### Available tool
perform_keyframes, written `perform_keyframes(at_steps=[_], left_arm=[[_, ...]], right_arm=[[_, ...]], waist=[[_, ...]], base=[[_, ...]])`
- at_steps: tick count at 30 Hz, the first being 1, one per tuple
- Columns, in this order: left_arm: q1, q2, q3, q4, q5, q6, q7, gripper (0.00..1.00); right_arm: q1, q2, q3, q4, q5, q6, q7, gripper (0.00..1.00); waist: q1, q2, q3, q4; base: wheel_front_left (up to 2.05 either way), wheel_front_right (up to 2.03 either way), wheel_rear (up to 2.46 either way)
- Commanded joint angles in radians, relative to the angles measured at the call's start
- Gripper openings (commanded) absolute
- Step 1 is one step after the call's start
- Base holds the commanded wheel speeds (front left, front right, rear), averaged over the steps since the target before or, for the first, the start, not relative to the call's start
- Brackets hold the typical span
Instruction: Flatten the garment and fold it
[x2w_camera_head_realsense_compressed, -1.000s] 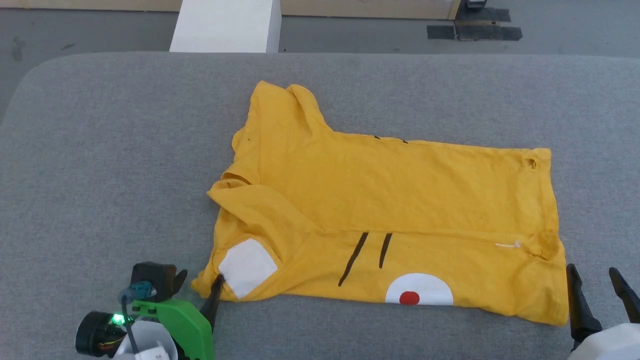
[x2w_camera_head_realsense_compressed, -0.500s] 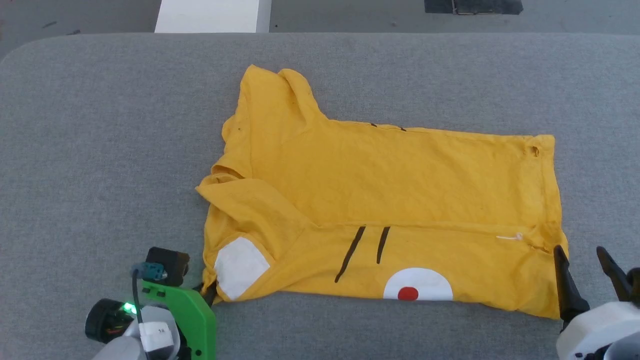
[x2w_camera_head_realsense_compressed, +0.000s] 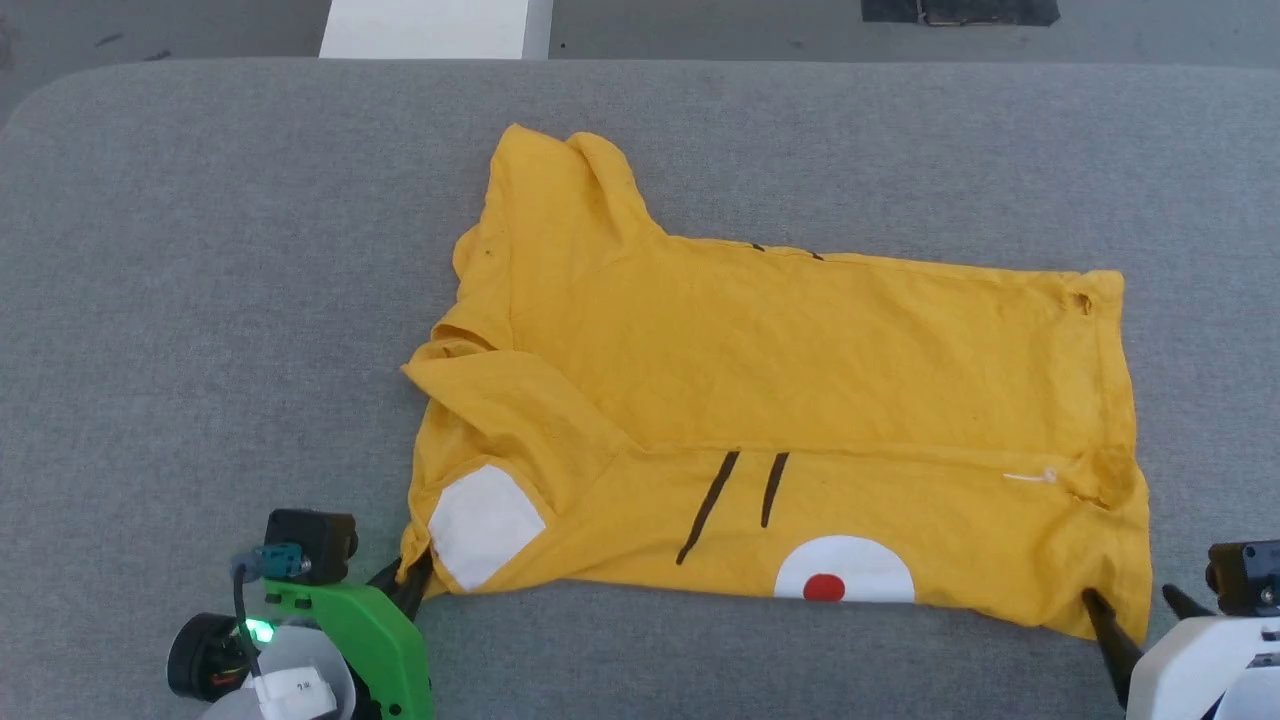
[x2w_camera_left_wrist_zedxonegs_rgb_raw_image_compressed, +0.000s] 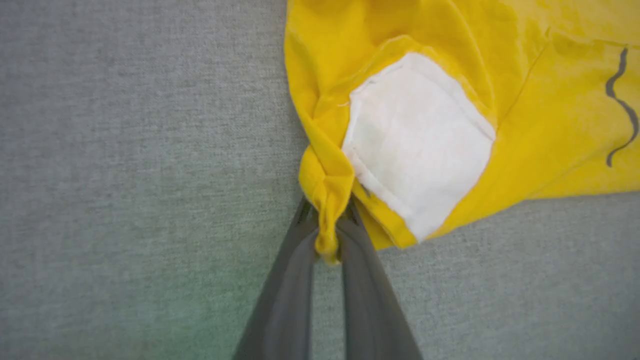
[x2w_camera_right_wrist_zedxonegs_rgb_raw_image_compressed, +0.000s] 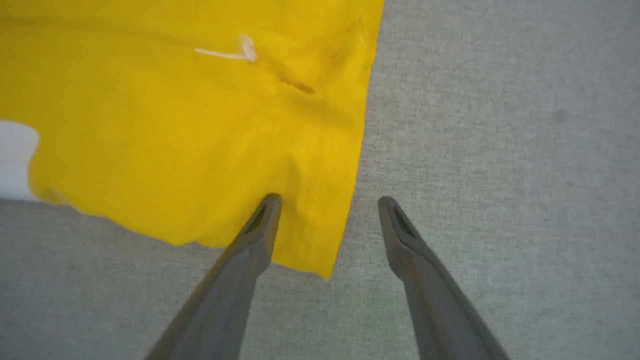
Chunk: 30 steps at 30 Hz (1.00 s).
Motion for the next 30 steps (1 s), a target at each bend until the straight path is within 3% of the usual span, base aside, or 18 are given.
perform_keyframes(at_steps=[1, 8, 9, 10, 11, 21, 30], left_arm=[[0.01, 0.004, 0.005, -0.002, -0.01, 0.005, -0.005, 0.0], [0.0, 0.0, 0.005, -0.001, -0.014, 0.002, -0.01, 0.0], [-0.001, -0.001, 0.006, 0.0, -0.015, 0.002, -0.012, 0.0], [-0.002, -0.001, 0.006, 0.002, -0.016, 0.002, -0.014, 0.0], [-0.003, -0.002, 0.007, 0.004, -0.017, 0.002, -0.015, 0.0], [0.022, -0.002, 0.038, -0.016, -0.052, 0.013, -0.037, 0.0], [0.171, 0.071, 0.099, -0.187, -0.117, 0.102, 0.035, 0.0]], right_arm=[[0.008, 0.006, 0.002, -0.004, 0.015, -0.002, 0.016, 1.0], [-0.001, 0.02, 0.013, 0.042, 0.036, -0.002, 0.03, 1.0], [-0.007, 0.024, 0.009, 0.056, 0.037, -0.002, 0.027, 0.49], [-0.012, 0.027, 0.006, 0.069, 0.038, -0.002, 0.025, 0.49], [-0.016, 0.03, 0.001, 0.077, 0.039, -0.002, 0.023, 0.0], [-0.025, 0.016, -0.038, 0.038, 0.075, -0.002, 0.013, 0.0], [0.027, 0.008, -0.108, -0.109, 0.099, -0.002, 0.104, 0.0]], waist=[[0.0, 0.0, 0.009, 0.007], [0.0, 0.0, 0.021, 0.013], [0.0, 0.0, 0.02, 0.013], [0.0, 0.0, 0.019, 0.013], [0.0, 0.0, 0.018, 0.013], [0.0, 0.0, -0.032, 0.007], [0.0, 0.0, -0.068, 0.011]], base=[[0.0, 0.0, 0.0], [0.0, 0.0, 0.0], [0.0, 0.0, 0.0], [0.0, 0.0, 0.0], [0.0, 0.0, 0.0], [0.0, 0.0, 0.0], [0.0, 0.0, 0.0]])
